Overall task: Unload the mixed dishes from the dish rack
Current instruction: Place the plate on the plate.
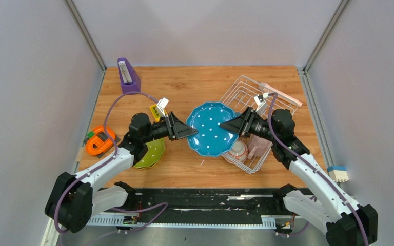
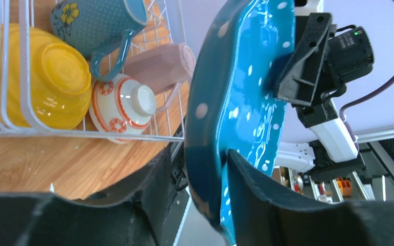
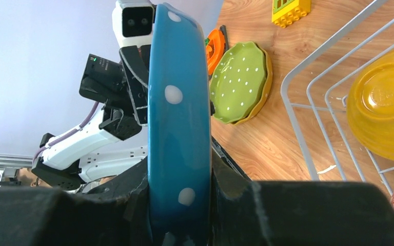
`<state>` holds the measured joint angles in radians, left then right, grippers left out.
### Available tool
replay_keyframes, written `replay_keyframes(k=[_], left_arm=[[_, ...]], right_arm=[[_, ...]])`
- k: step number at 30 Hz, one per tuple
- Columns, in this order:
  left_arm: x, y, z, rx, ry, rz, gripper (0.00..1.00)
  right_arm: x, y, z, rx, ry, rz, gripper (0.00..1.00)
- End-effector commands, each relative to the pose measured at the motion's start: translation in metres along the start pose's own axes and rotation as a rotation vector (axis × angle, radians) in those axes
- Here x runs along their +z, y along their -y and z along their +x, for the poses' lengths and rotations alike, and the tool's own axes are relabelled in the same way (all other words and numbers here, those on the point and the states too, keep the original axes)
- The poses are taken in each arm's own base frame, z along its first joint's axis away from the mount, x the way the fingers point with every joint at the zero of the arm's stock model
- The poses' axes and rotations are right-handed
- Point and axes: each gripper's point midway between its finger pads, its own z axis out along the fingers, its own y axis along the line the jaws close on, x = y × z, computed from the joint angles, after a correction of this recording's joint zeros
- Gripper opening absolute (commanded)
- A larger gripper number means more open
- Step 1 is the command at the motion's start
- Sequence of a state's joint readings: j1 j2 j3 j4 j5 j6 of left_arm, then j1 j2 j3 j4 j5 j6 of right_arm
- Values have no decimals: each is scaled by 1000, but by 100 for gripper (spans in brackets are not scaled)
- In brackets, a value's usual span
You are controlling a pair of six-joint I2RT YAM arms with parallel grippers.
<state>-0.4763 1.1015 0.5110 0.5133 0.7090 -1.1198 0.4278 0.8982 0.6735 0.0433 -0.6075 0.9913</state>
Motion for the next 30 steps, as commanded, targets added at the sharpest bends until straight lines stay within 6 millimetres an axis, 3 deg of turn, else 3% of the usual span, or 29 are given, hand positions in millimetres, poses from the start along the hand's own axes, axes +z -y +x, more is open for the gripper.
replay_keyframes(k=[1,6,8,10,14,19,26,30], left_arm=[[0,18,-2,43,-1,74,45],[0,15,0,41,-9,61,18],[-1,15,0,37,-4,57,7],[-1,14,-1,29,5,49,0],[-3,8,-3,-9,37,11,0],[-10,8,-9,-61,115,-9,0],[-25,18,-22,-83,229,-34,0],[-40,13,-32,-86,320,-126,0]], right_arm=[[-1,-51,-16,-70,51,-188,0],[1,-45,-16,-57,51,-168,0],[2,-40,-18,-47,67,-134,4],[2,-30,-21,-34,88,-81,18],[-1,-14,-27,-17,143,13,63],[-10,2,-32,-8,203,115,98],[-20,17,-42,-4,277,215,100],[-24,27,-45,7,304,277,100]])
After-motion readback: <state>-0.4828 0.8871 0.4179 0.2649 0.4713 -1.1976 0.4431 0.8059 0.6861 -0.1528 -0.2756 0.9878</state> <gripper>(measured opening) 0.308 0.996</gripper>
